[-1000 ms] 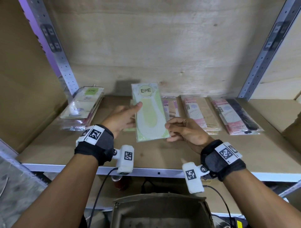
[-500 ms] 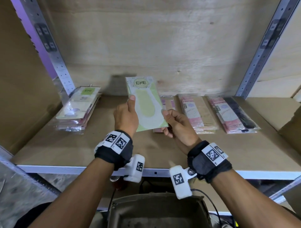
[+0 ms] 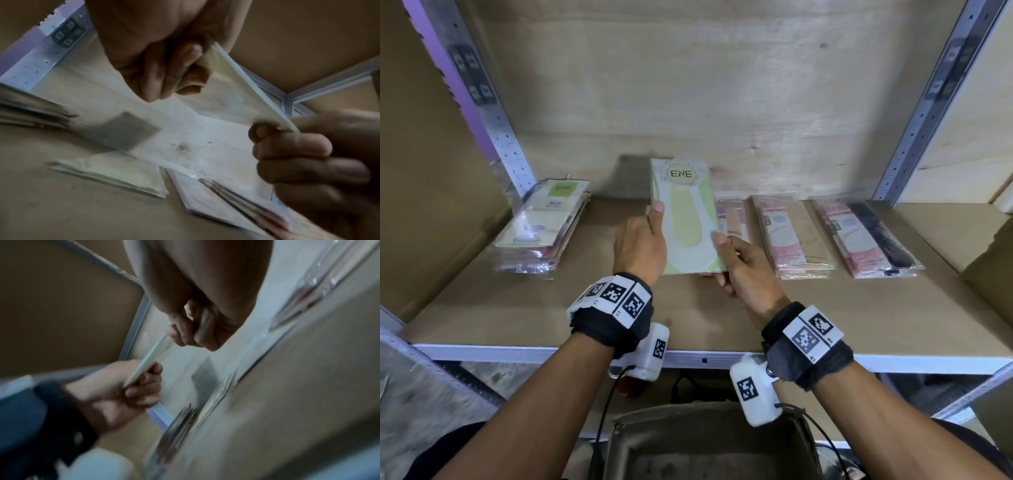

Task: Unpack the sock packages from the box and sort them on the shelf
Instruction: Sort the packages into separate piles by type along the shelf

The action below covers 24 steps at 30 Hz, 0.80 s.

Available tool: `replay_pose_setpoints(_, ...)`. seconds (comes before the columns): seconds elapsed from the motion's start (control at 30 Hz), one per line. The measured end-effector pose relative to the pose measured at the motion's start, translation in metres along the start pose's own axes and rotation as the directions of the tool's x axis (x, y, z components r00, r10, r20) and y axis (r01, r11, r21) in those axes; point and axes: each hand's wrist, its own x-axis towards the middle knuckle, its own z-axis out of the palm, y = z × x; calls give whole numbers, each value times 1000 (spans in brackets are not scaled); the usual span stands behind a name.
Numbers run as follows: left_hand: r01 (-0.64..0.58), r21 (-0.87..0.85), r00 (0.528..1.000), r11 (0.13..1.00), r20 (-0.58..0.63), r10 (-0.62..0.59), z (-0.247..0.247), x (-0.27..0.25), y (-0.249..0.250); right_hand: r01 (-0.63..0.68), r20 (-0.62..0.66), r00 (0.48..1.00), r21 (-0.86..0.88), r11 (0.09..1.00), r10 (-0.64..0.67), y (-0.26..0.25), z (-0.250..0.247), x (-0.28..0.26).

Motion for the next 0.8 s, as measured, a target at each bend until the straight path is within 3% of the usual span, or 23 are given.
replay_pose_setpoints(0.13,165,-198,986,966,63,-155,9,1,-1,-12,19,1000,223,975,8,1,3,-1)
replay_pose_setpoints(0.2,213,-250,977,944,79,-199,11,2,-6,-4,46,999,234,972,-7,2,4,0)
replay_pose_setpoints(0.33,188,-140,970,972,182,-161,0,17,-16,-45,32,999,41,998,43,-2,1,6)
replay_pose_setpoints(0.43,193,-235,918,953,386,-90,-17,29,-24,-71,-17,997,-69,995,70,-11,-2,19)
replay_pose_setpoints(0.53,187,-230,863,955,504,-47,-29,37,-32,-143,-14,990,-207,968,143,-17,1,42)
replay_pose_setpoints(0.73,188,-63,887,980,440,-141,-29,48,-39,-329,77,917,-409,851,391,-22,16,81)
replay_pose_setpoints(0.8,186,20,885,982,432,-176,-28,53,-45,-336,81,899,-504,796,430,-21,25,90)
